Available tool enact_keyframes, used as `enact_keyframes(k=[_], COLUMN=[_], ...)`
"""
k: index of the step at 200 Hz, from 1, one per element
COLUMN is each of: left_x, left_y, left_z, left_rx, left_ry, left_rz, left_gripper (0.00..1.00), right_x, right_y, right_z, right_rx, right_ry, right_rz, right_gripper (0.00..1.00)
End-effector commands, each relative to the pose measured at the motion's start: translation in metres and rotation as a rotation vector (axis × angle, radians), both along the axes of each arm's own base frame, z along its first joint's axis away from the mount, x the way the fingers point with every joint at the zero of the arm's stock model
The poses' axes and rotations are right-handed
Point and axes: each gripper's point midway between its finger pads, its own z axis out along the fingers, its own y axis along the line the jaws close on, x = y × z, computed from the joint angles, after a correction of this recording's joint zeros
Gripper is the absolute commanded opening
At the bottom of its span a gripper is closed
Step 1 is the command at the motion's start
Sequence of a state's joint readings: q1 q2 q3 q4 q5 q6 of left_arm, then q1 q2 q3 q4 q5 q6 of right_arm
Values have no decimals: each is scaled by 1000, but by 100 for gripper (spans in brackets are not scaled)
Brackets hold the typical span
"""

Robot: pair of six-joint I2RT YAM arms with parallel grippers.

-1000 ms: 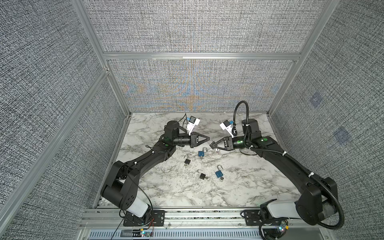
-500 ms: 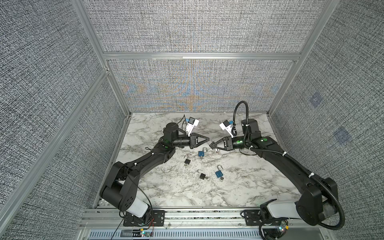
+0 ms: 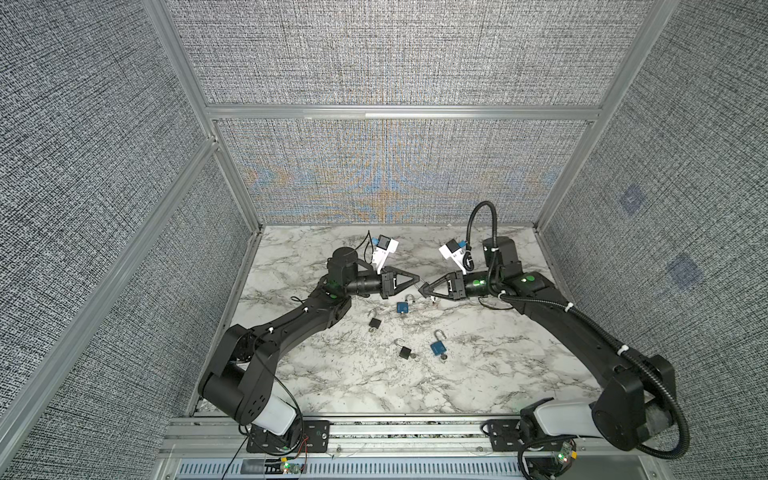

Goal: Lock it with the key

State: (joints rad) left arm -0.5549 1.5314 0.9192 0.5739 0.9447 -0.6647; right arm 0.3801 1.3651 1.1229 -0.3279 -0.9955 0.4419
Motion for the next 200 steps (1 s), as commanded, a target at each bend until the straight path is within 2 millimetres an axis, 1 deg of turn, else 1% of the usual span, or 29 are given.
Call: enact_keyframes(k=[1, 200], left_x=[-5, -7], left_y=[-1, -3], left_z=[-17, -22], left_rx=[45, 51], left_ry=[70, 78], left_rz=[-10, -16], left_gripper=[0, 0], right_x=[0, 4], right_y=[9, 10], right_z=[33, 34], right_rx=[95, 75], right_ry=[-141, -153], right_rz=[69, 60], right_gripper=[0, 0])
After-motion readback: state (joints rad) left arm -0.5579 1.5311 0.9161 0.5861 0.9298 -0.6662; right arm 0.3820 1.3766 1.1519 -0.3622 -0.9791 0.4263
